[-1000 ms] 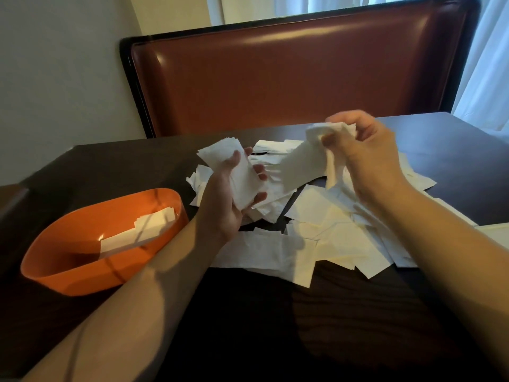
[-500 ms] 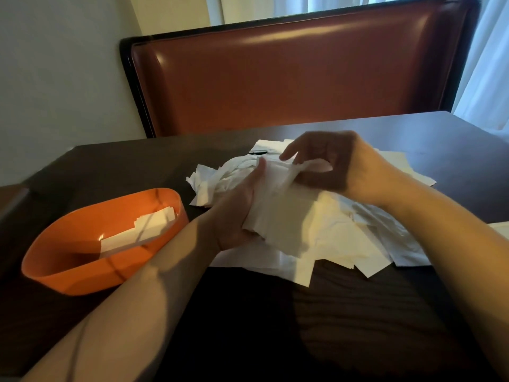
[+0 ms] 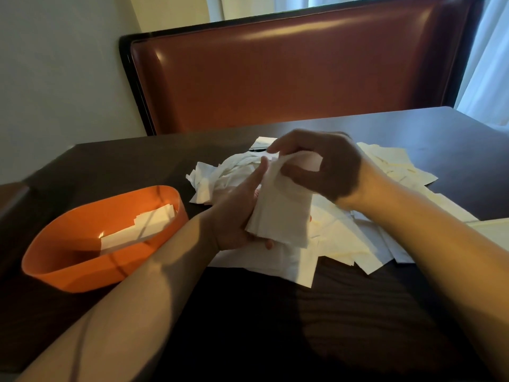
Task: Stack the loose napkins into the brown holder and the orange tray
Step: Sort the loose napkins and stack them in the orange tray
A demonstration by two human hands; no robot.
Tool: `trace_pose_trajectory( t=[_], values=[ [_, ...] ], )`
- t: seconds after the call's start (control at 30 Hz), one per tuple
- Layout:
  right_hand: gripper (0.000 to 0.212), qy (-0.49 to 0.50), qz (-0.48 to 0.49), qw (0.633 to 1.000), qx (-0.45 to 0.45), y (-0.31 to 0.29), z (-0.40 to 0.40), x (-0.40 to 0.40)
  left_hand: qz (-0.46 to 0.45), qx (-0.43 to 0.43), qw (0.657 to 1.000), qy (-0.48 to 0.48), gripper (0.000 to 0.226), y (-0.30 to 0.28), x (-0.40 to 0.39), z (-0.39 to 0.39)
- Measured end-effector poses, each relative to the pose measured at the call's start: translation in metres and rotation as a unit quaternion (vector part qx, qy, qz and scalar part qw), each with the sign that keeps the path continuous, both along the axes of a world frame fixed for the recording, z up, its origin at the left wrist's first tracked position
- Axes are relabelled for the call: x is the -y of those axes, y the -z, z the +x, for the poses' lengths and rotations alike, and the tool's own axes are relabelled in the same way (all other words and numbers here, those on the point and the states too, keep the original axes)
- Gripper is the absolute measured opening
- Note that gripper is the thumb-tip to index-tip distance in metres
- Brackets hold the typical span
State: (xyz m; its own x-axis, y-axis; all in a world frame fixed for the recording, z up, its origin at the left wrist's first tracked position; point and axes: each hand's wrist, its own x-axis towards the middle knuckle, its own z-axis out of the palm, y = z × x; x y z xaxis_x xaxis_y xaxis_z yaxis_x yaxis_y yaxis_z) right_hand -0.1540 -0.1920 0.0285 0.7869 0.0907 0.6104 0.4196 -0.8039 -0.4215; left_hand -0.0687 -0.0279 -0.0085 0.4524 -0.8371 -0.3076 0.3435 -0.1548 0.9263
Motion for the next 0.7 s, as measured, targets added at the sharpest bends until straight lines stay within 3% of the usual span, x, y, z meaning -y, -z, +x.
trace_pose_trajectory(
  t=[0.2, 0.37, 0.53, 0.7],
  values=[
    [0.010, 0.015, 0.065, 0.996, 0.052, 0.003, 0.003, 0.011, -0.025, -0.007, 0.999, 0.046, 0.076, -0.003, -0.002, -0.004],
    [0.007, 0.047, 0.273, 0.959, 0.063, -0.002, 0.001, 0.009, -0.053, -0.022, 0.998, 0.027, 0.086, -0.001, -0.002, -0.001],
    [0.005, -0.047, 0.482, 0.873, -0.061, -0.008, -0.005, 0.010, -0.095, -0.017, 0.994, -0.050, 0.074, -0.002, 0.000, -0.001],
    [0.013, 0.003, 0.476, 0.872, -0.109, 0.017, 0.008, -0.005, -0.115, -0.006, 0.990, -0.085, 0.071, -0.003, 0.001, -0.001]
  ],
)
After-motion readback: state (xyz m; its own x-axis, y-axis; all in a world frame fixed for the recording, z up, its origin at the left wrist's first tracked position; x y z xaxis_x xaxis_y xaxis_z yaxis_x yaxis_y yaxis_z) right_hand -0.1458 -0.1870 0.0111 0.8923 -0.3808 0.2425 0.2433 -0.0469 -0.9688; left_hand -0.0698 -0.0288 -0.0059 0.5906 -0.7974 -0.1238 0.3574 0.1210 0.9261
